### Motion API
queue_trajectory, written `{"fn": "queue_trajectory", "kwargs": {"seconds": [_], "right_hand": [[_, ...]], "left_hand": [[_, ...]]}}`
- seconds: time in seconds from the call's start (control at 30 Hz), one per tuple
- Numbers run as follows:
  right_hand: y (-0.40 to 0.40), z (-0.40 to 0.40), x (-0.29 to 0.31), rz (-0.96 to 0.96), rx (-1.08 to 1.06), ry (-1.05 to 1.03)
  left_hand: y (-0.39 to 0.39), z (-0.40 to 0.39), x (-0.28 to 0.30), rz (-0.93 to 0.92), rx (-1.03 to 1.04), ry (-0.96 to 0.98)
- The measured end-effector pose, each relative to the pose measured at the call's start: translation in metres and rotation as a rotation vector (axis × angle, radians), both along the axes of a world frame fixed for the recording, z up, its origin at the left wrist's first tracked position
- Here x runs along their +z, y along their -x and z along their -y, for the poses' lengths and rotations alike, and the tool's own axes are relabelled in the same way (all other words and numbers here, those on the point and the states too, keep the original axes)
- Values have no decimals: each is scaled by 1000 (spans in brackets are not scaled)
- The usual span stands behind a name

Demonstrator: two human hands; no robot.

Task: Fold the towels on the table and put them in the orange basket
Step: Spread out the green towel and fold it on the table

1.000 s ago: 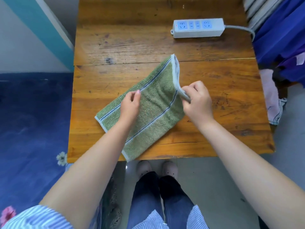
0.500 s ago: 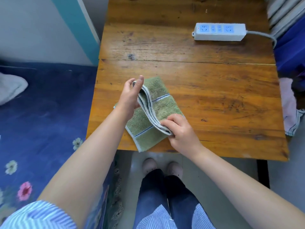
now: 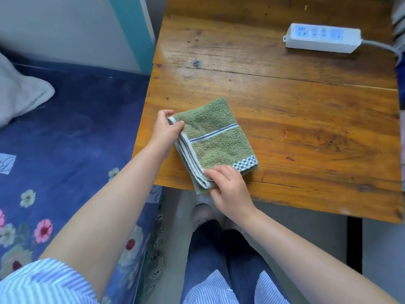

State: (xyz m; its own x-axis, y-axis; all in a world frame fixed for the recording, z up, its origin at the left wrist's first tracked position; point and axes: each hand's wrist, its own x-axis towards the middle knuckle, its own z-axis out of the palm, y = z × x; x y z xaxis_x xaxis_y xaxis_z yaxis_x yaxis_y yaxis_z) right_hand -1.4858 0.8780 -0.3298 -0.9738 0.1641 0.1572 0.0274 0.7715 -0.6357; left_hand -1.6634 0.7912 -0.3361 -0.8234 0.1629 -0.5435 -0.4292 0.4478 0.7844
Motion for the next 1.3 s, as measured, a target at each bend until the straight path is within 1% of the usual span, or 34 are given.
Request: {"fn": "queue_trajectory", "kwargs": {"seconds": [0.1, 0.17, 0.23, 0.3, 0.37, 0.43, 0.47, 0.53, 0.57, 0.63, 0.7, 0.77, 0.83, 0.9, 1.03, 1.1, 1.13, 1.17, 1.23, 1.27, 1.3], "right_hand": [[-2, 8, -12, 61, 8, 21], [-5, 10, -18, 107, 59, 18], [-9, 7, -19, 125, 124, 26], [-7, -3, -17, 87, 96, 43], [5, -19, -12, 37, -9, 52], [28, -38, -9, 16, -74, 9], [42, -47, -8, 42, -83, -19], [72, -61, -7, 190, -57, -71], [85, -66, -9, 257, -13, -108], [106, -74, -17, 329, 114, -246], [118, -80, -29, 414, 254, -402], [121, -86, -41, 485, 310, -490], [121, -92, -49, 508, 297, -485], [125, -98, -51, 538, 253, -415], [131, -114, -46, 615, 67, -290], [118, -122, -38, 547, 16, -285], [107, -124, -33, 462, 8, -282], [93, -124, -25, 348, 42, -281], [63, -124, -15, 158, 178, -332], [48, -124, -13, 115, 258, -366], [34, -124, -13, 111, 345, -397]], "left_hand": [[1, 6, -9, -10, -16, 51], [-1, 8, -14, -79, -38, 151], [-5, 10, -17, -128, -4, 194], [-12, 10, -17, -171, 34, 199], [-26, 11, -16, -289, 9, 254], [-47, 9, -15, -464, -103, 316], [-59, 7, -15, -532, -183, 332], [-78, 2, -19, -604, -367, 374], [-84, 0, -23, -612, -455, 413], [-90, -1, -34, -571, -583, 511], [-91, 2, -44, -491, -649, 614], [-90, 5, -51, -446, -679, 667], [-91, 5, -55, -444, -688, 678], [-89, 4, -56, -442, -711, 693], [-86, 8, -55, -418, -761, 674], [-86, 9, -50, -406, -755, 678], [-84, 9, -47, -428, -757, 676], [-87, 9, -41, -499, -744, 669], [-94, 8, -33, -788, -716, 630], [-101, 9, -33, -934, -712, 607], [-110, 11, -32, -1008, -720, 595]]}}
